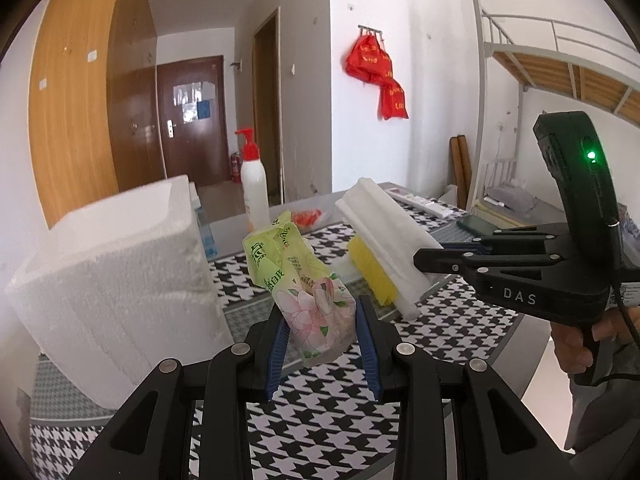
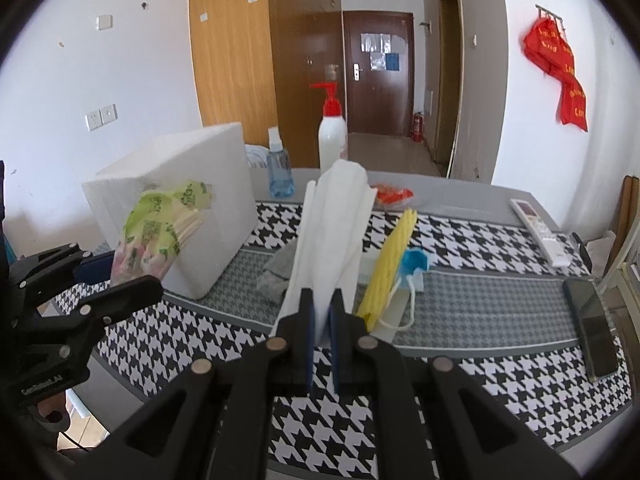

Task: Organize soft objects
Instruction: 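Carry the tissue with the right tool while the left tool carries the pack toward the foam box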

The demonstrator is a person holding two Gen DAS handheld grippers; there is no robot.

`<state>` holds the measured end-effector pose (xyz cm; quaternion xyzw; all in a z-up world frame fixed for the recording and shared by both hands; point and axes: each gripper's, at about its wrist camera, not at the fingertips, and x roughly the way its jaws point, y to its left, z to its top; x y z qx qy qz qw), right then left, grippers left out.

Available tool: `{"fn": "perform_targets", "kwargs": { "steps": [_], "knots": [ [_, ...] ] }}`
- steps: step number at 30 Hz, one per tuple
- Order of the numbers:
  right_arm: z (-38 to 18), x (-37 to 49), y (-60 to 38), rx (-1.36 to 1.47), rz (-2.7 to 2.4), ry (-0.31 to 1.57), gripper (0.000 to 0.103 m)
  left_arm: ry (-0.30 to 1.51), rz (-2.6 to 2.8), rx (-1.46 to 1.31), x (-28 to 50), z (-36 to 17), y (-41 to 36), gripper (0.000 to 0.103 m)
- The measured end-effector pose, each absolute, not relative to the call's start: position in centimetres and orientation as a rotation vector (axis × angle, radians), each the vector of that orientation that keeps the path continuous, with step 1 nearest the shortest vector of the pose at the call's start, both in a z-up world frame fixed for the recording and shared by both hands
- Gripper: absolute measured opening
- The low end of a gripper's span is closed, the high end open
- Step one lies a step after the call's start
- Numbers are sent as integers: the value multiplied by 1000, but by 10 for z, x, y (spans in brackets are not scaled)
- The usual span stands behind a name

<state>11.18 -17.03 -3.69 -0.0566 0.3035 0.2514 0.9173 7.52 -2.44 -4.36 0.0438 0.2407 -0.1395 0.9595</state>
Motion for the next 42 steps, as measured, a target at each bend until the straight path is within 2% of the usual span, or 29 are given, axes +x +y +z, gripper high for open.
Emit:
{"fn": "perform_targets", "kwargs": {
  "steps": [42],
  "knots": [
    [29, 105, -159, -115, 576, 427, 9, 308, -184, 99, 77, 18, -8, 35]
  ]
}}
